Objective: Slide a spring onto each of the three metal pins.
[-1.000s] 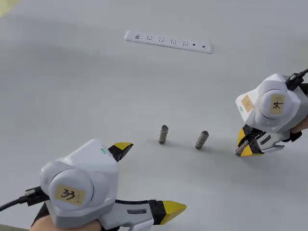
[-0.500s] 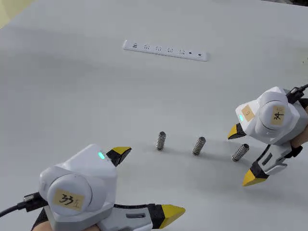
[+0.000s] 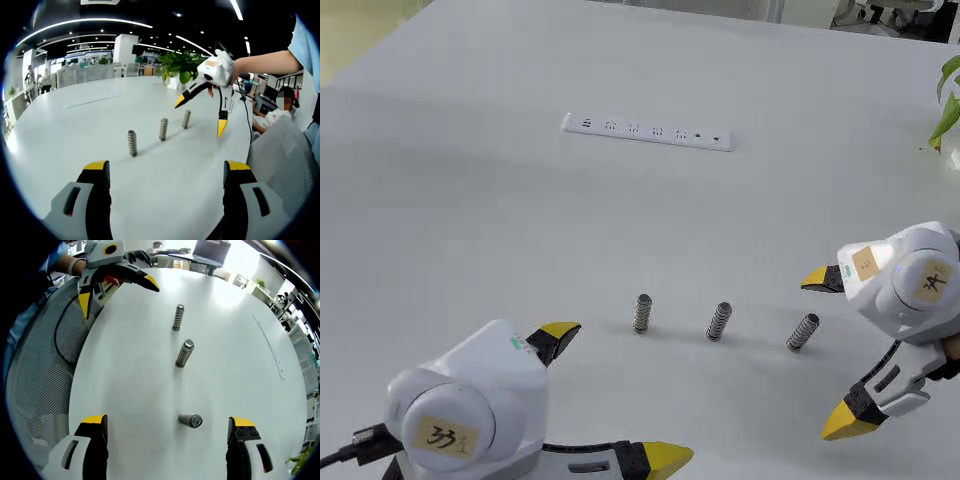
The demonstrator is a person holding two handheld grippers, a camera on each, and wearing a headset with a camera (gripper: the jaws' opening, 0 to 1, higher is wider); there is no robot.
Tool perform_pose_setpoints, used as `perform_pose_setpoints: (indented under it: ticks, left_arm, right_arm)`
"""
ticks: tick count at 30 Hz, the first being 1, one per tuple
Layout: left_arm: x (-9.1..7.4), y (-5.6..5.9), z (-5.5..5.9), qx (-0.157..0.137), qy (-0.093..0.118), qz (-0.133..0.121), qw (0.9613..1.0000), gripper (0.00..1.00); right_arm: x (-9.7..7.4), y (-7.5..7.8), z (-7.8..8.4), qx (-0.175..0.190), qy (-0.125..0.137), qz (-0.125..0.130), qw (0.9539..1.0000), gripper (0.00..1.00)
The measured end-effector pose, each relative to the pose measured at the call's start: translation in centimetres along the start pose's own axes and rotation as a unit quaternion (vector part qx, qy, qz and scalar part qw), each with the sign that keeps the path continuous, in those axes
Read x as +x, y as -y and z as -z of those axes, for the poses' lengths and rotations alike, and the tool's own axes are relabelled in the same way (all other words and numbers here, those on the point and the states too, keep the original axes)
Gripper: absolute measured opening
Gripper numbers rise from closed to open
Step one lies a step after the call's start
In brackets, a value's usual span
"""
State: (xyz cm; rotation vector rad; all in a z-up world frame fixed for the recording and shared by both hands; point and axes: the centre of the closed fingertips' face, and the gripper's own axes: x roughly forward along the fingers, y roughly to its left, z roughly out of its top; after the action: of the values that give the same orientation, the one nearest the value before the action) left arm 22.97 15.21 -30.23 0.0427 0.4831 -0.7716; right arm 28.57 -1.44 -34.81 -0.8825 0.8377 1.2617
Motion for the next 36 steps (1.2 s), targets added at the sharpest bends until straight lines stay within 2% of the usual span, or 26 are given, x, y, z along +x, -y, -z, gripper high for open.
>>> perform_pose_setpoints:
  ticks: [3, 6, 9, 12, 15, 19, 20, 22, 23, 25, 27, 32, 33, 36]
  left_arm:
    - [-0.2, 0.0, -0.1, 0.002, 0.001, -0.001, 1.0, 0.93]
    - [-0.4, 0.0, -0.1, 0.005, 0.0, -0.003, 1.0, 0.93]
    - [-0.5, -0.1, -0.1, 0.006, 0.0, -0.004, 1.0, 0.93]
    - [-0.5, -0.2, -0.1, 0.008, -0.002, -0.005, 1.0, 0.93]
    - [-0.6, -0.2, 0.0, 0.011, -0.003, -0.005, 0.9999, 0.93]
    - [-0.6, -0.3, 0.1, 0.012, -0.006, -0.007, 0.9999, 0.93]
    - [-0.7, -0.3, 0.1, 0.013, -0.006, -0.008, 0.9999, 0.93]
    - [-0.7, -0.3, 0.3, 0.011, -0.009, -0.011, 0.9998, 0.93]
    - [-0.8, -0.3, 0.3, 0.01, -0.008, -0.012, 0.9998, 0.93]
    - [-0.9, -0.5, 0.5, 0.01, -0.012, -0.016, 0.9998, 0.93]
    - [-1.0, -0.6, 0.7, 0.009, -0.013, -0.018, 0.9997, 0.93]
    - [-1.2, -0.9, 0.8, 0.01, -0.015, -0.023, 0.9996, 0.93]
    - [-1.2, -1.0, 0.9, 0.01, -0.016, -0.024, 0.9995, 0.93]
    - [-1.3, -1.0, 1.0, 0.012, -0.019, -0.026, 0.9994, 0.93]
  right_arm:
    - [-0.3, -0.6, -0.2, 0.027, 0.026, 0.008, 0.9993, 0.99]
    - [-0.7, -1.1, 0.0, 0.046, 0.041, 0.016, 0.998, 0.99]
    - [-1.0, -1.5, 0.1, 0.067, 0.058, 0.028, 0.9957, 0.99]
    - [-1.4, -1.8, 0.3, 0.099, 0.078, 0.043, 0.9911, 0.99]
    - [-2.1, -2.2, 0.1, 0.137, 0.114, 0.057, 0.9824, 0.99]
    - [-2.8, -2.7, 0.5, 0.166, 0.136, 0.073, 0.974, 0.99]
    - [-3.0, -3.1, 0.6, 0.186, 0.146, 0.075, 0.9689, 0.99]
    - [-3.4, -3.3, 0.7, 0.201, 0.161, 0.084, 0.9626, 0.99]
    - [-3.8, -3.3, 0.9, 0.218, 0.171, 0.095, 0.9562, 0.99]
    - [-4.3, -3.7, 1.0, 0.236, 0.188, 0.102, 0.9479, 0.99]
    - [-4.9, -4.1, 1.6, 0.25, 0.195, 0.114, 0.9416, 0.99]
    - [-5.9, -5.5, 2.7, 0.268, 0.203, 0.126, 0.9331, 0.99]
    - [-6.2, -5.8, 3.0, 0.276, 0.206, 0.134, 0.9295, 0.99]
    - [-6.6, -6.5, 3.7, 0.288, 0.209, 0.142, 0.9236, 0.99]
